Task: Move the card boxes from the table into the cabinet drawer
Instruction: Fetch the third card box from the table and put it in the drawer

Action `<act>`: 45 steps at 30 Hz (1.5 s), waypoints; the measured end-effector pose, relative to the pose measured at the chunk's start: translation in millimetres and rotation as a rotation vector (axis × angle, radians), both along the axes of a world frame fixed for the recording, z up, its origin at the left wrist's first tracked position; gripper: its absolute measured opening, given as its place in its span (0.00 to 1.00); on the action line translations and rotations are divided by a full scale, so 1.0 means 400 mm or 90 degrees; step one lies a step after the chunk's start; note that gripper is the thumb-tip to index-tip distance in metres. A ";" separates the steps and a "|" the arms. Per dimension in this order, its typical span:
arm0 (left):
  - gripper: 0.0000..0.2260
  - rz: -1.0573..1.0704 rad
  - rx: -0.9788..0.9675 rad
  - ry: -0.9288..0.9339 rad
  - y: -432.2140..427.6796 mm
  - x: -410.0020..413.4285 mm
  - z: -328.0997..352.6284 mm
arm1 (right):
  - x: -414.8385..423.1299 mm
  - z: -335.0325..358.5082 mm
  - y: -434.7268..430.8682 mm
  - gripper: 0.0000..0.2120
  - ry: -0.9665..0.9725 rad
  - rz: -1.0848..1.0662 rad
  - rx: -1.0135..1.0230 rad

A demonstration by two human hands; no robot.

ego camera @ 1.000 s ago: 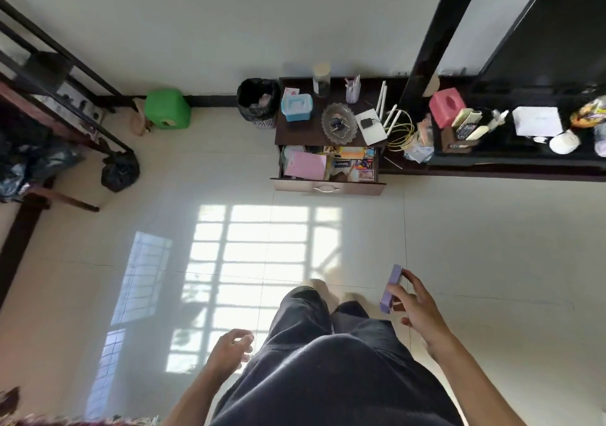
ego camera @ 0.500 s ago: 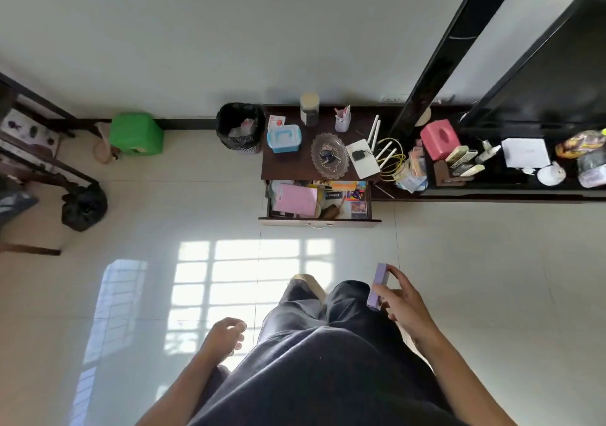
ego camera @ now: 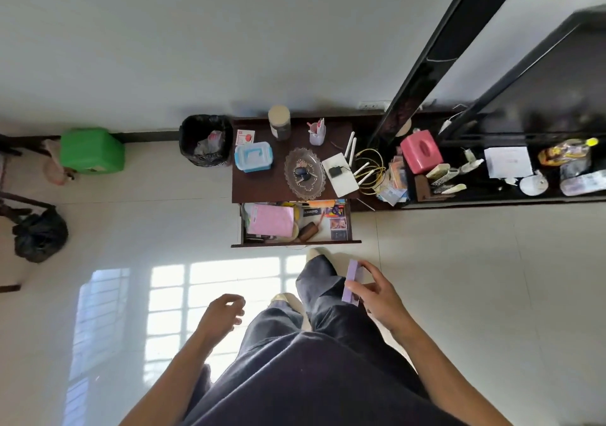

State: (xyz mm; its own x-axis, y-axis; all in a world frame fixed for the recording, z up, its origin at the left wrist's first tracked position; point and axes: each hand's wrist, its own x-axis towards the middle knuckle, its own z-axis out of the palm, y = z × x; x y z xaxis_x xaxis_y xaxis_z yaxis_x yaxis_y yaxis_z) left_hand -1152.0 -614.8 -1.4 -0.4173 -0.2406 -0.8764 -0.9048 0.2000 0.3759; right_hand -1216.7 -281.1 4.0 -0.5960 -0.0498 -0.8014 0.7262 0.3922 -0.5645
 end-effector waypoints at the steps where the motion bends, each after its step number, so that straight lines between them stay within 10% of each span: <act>1: 0.07 0.006 -0.004 -0.011 0.007 -0.009 -0.008 | -0.038 -0.011 0.008 0.24 -0.005 0.012 0.002; 14: 0.04 -0.059 0.001 -0.102 0.040 -0.093 -0.185 | -0.338 -0.277 -0.004 0.26 -0.058 0.228 0.095; 32: 0.10 -0.276 -0.137 -0.008 -0.033 -0.356 -1.109 | -0.533 -1.194 -0.096 0.31 0.226 0.717 0.336; 38: 0.26 -0.463 -0.270 0.081 -0.086 -0.313 -1.359 | -0.552 -1.432 -0.104 0.33 0.219 0.852 0.378; 45: 0.21 -0.485 -0.304 0.145 -0.093 -0.310 -1.452 | -0.529 -1.541 -0.087 0.33 0.149 0.914 0.438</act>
